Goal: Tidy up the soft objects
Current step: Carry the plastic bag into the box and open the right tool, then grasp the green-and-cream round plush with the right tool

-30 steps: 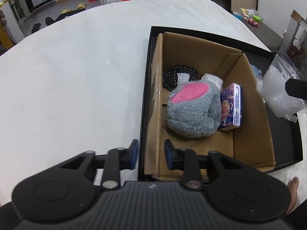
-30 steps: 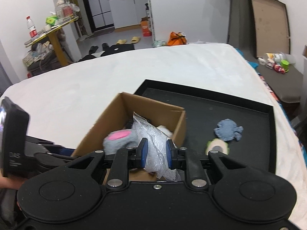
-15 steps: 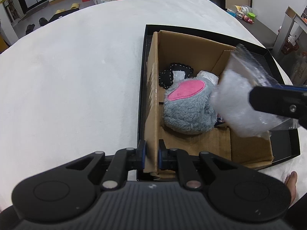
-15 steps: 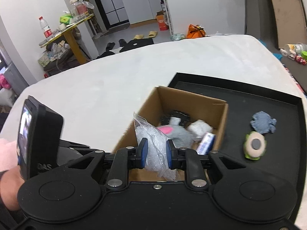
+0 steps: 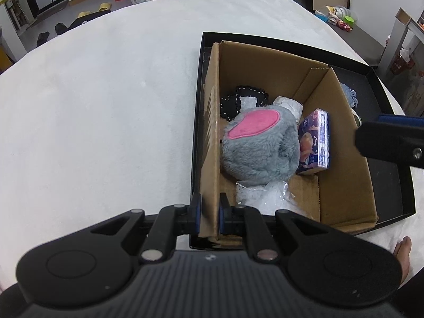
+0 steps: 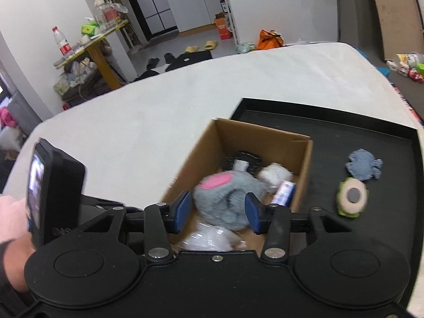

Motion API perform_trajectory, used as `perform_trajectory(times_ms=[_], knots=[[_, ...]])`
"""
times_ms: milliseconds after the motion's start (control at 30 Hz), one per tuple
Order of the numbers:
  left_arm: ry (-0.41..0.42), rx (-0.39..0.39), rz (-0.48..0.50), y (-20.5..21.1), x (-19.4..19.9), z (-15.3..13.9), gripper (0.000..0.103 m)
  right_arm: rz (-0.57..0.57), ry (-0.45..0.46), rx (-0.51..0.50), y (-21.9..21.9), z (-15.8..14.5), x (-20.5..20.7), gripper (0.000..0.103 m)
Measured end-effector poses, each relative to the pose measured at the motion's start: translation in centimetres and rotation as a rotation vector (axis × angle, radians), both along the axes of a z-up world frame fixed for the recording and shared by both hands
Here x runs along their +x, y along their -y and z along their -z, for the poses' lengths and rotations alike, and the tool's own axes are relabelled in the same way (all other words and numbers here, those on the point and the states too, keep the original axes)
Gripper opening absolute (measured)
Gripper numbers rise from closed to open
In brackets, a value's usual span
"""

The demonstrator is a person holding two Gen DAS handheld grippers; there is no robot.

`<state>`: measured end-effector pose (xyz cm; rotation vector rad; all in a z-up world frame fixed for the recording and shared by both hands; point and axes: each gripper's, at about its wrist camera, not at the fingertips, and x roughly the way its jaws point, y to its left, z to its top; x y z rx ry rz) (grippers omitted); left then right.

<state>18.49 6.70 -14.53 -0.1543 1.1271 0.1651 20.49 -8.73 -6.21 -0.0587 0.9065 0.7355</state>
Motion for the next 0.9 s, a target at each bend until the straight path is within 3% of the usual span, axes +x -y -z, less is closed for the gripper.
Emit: perform_trajectory(times_ms=[667,767,900], knots=[[-0.014,0.068,-0.014,1.5,0.6,-0.9,0.016,0.12,0.023,-0.078,7.0,2.2,4.5,0.051],[-0.021,0.076,-0.024,1.6,0.8,-0.8,0.021,0.136,0.016,-0.089,7.6,2.9,5.3,0.051],[-0.017,0.097,-0.028,1.9,1.0,-0.9,0.035,0.161,0.008,-0.1,8.0,4.0,6.4,0.051]])
